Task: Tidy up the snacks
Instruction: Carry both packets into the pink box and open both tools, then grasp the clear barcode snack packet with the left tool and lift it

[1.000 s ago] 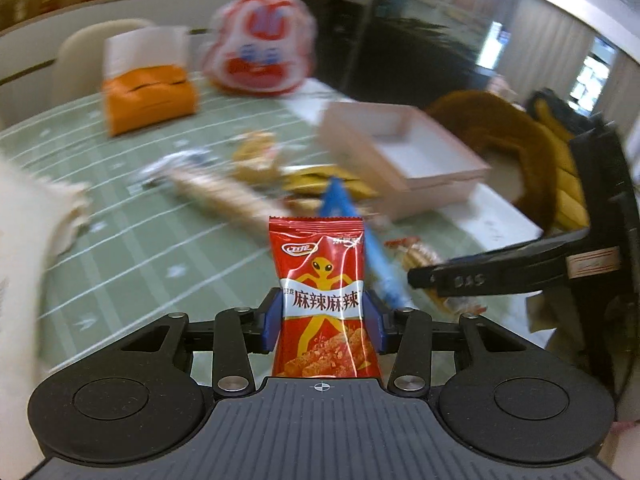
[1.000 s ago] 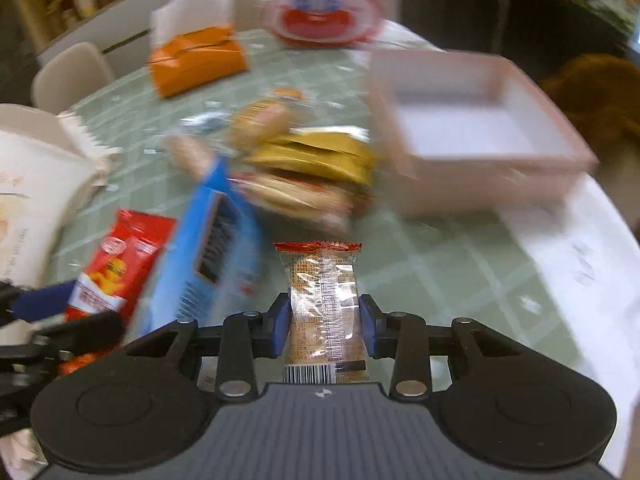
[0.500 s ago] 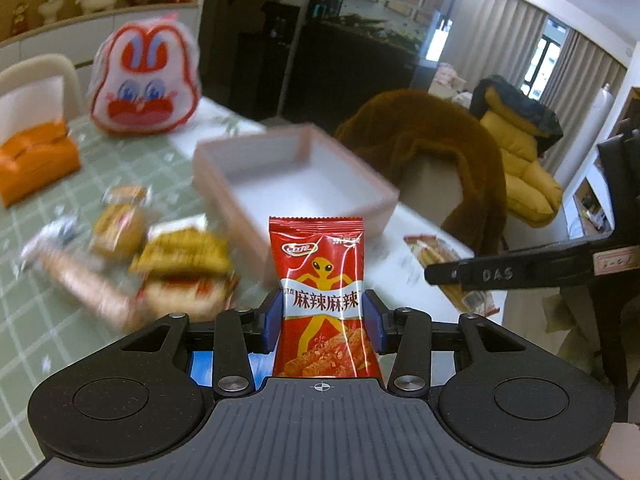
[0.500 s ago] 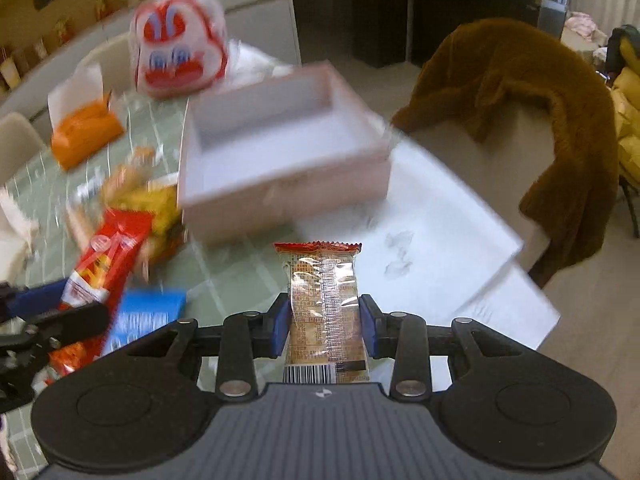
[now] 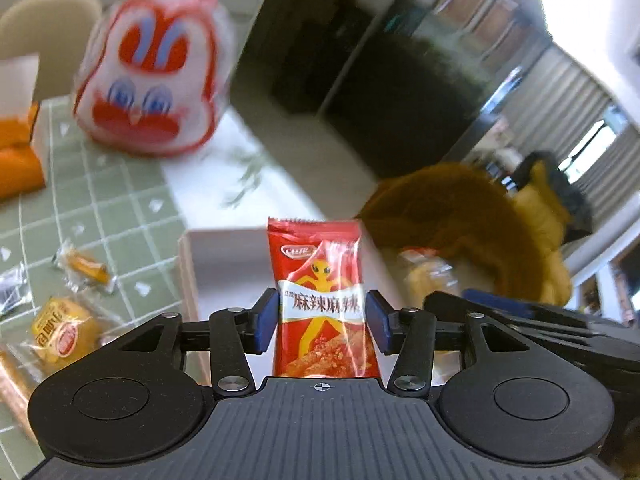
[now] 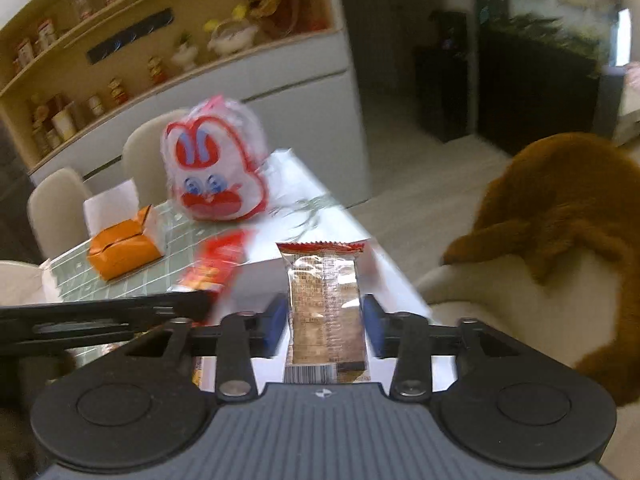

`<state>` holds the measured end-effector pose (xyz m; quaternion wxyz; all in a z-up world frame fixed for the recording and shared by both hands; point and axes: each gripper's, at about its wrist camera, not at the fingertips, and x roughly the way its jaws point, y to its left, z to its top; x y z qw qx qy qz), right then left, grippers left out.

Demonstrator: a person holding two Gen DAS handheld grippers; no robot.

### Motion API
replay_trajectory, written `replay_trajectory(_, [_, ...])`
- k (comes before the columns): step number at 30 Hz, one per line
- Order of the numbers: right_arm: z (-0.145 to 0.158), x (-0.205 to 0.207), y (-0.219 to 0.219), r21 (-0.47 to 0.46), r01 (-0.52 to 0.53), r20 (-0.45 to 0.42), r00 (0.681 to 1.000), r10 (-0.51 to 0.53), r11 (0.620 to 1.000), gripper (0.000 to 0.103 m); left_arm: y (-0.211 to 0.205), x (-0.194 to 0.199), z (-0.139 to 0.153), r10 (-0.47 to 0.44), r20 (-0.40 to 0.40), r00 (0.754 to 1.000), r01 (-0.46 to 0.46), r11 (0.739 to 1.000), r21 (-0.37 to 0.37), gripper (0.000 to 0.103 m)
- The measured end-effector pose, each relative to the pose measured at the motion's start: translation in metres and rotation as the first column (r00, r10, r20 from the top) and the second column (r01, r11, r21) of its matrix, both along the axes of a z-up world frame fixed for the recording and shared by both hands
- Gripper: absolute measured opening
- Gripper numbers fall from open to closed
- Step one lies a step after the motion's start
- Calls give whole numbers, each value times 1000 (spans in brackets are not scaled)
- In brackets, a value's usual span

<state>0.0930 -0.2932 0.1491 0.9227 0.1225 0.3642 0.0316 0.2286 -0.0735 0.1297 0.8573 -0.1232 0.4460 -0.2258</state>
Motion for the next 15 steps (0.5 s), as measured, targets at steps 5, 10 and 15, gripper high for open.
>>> replay_trajectory(5, [-22,19,8,-89,-40,-36,999,37,995,73,44,0,1,86,24,996,-85,996,-31,51])
replay_trajectory(10, [-44,14,12,-111,-33,-86,996,23,993,76,122,3,1,249,74,966,-250,968,3,51])
replay_trajectory(15, [-62,-8,17,-77,43,-130,990,-53,996,76,194,31,-31,345,52,937,-349,930,114,50])
